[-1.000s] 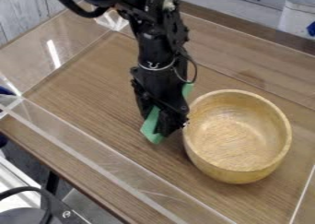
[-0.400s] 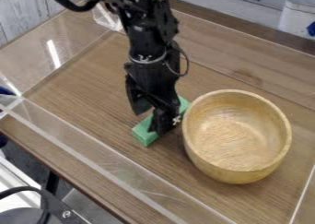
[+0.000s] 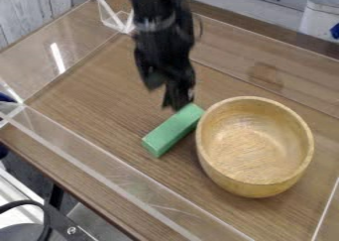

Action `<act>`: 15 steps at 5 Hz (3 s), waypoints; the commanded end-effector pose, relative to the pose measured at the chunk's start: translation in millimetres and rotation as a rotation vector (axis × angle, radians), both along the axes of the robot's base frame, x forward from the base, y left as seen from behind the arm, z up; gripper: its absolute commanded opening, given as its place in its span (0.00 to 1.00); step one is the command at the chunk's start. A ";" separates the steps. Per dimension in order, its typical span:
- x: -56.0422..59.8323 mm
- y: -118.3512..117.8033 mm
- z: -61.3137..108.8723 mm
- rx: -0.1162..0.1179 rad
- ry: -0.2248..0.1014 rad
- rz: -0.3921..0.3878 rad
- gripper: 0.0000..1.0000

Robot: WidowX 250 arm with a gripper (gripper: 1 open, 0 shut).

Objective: Remove the green block from inside the brown bowl and put it on the table

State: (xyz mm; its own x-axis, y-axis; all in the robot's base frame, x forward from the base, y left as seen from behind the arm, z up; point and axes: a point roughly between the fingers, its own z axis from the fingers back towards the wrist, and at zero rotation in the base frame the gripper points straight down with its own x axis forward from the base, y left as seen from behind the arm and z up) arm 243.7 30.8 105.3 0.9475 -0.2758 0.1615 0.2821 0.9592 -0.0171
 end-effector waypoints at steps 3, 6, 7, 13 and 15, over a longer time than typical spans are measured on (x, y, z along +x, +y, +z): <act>1.2 -4.6 -9.9 -0.029 0.042 -0.007 1.00; 3.2 -11.7 13.4 -0.029 -0.031 0.025 1.00; -12.2 -14.5 -4.2 0.005 -0.030 -0.009 1.00; -3.9 -1.2 54.9 -0.028 -0.194 -0.038 1.00; -1.5 -0.2 40.3 -0.026 -0.158 -0.042 1.00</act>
